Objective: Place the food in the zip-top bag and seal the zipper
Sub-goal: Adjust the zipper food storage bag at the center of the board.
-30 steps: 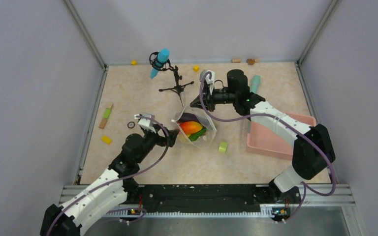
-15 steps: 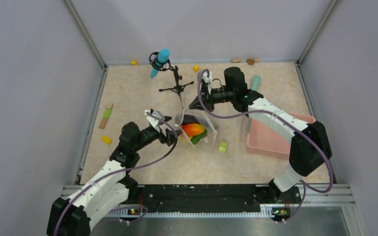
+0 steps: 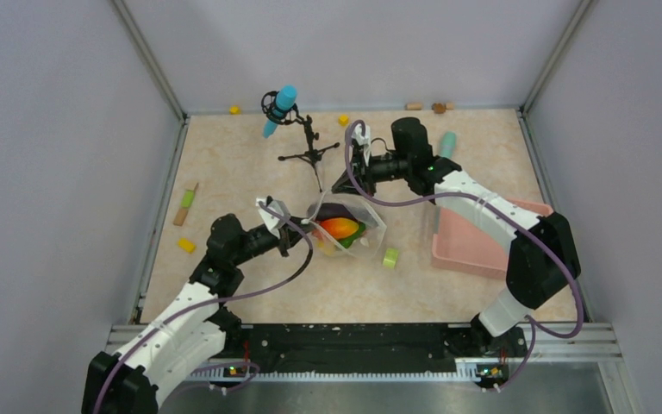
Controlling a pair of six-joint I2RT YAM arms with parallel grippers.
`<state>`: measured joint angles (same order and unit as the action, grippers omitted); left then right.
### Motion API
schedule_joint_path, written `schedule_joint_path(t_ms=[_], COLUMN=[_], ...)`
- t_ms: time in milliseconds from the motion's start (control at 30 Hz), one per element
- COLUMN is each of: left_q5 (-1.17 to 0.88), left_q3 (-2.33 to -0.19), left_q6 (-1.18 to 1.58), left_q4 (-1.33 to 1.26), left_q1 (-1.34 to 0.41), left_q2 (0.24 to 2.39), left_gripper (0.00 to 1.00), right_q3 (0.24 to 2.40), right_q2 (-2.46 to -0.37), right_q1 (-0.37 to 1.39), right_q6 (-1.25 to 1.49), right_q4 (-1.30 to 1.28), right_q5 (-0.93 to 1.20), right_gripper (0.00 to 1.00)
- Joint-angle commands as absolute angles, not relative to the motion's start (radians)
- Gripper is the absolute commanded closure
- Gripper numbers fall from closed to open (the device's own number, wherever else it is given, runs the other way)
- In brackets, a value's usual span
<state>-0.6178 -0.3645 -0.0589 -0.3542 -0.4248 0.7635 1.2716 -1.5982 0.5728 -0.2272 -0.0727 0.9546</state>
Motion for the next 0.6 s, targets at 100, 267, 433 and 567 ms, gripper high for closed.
schedule_joint_path(t_ms=[100,267,433,567], left_q5=[-0.699,-0.645,-0.704,-0.759], left_q3=[-0.436,-0.466,-0.484,-0.538], left_q6=[0.049,0.167,0.168,0.115], left_q4=[-0.305,-0.254,-0.216,-0.131], left_q1=[-0.421,-0.423,-0.429,-0.443], left_q2=[0.686,0.678,0.666,0.694], left_gripper=[1.00,1.00,1.00,1.00], right_q3=[1.325,1.281,1.119,0.996], right_q2=[-1.575,-1.499,-1.335,-1.217], right_q1=[0.562,0.563,0.563,0.570], right_q6=[-0.203,-0.302,-0.449,-0.576], right_q4=[-0.071,-0.084,-0.014,0.043], right_q5=[0.733,0.732,0.850,1.038], right_gripper=[0.86,0.52,0.41,0.31])
